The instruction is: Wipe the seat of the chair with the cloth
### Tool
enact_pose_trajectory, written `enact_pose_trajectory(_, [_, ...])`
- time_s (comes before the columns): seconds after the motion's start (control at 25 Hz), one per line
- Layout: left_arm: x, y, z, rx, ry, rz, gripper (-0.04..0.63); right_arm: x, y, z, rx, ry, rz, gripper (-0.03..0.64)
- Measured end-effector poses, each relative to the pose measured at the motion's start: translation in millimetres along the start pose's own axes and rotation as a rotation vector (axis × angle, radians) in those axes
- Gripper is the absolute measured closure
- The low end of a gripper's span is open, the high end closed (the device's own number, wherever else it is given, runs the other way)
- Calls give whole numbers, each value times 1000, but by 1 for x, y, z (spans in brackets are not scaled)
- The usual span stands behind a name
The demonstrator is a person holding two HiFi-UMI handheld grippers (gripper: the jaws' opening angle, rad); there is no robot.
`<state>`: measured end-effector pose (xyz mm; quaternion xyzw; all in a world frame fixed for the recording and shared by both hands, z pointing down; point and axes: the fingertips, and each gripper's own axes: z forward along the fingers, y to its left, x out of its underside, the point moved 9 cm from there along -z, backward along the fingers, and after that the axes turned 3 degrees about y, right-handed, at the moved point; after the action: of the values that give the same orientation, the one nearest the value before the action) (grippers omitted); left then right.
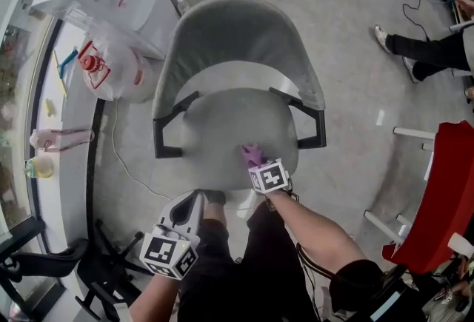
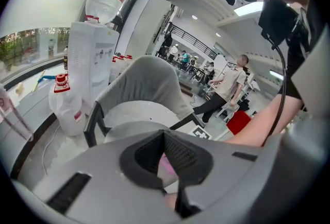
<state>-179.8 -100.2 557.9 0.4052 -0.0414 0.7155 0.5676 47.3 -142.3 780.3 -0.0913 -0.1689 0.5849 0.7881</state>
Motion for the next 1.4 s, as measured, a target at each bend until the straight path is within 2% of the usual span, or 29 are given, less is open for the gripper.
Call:
enact_pose_trajectory(0.12, [4,19,-19,-37,-6,-16,589,0,56,18,-112,18,-61,549])
enact_pose_trajectory(0.28, [13,44,-38,-81,-18,-48,589,-2,115,46,-205,49,-99,549])
enact_pose_trajectory(0.44, [25,62,-57,-122,-24,-80,589,-6,150,71,-269,58,-101,549])
enact_pose_trajectory(0.6, [37,72,-69,-152,-14,-100,589,-6,165,93,-305,86,-69,548])
enact_pose_trajectory(0.88, [48,72,-72,-157,5,-112,589,-5,160,101,-331,89,-65,549])
enact_pose_trajectory(1.04, [47,57,-56,-126,32,-104,589,4,127,89,-281,72,-19,549])
enact_pose_trajectory(1.24, [40,39,-31,-99,36,-98,589,19,90,78,-273,84,-40,548])
enact_pose_trajectory(1.4, [34,22,-16,-61,45,-71,589,33,63,66,-257,83,-6,546])
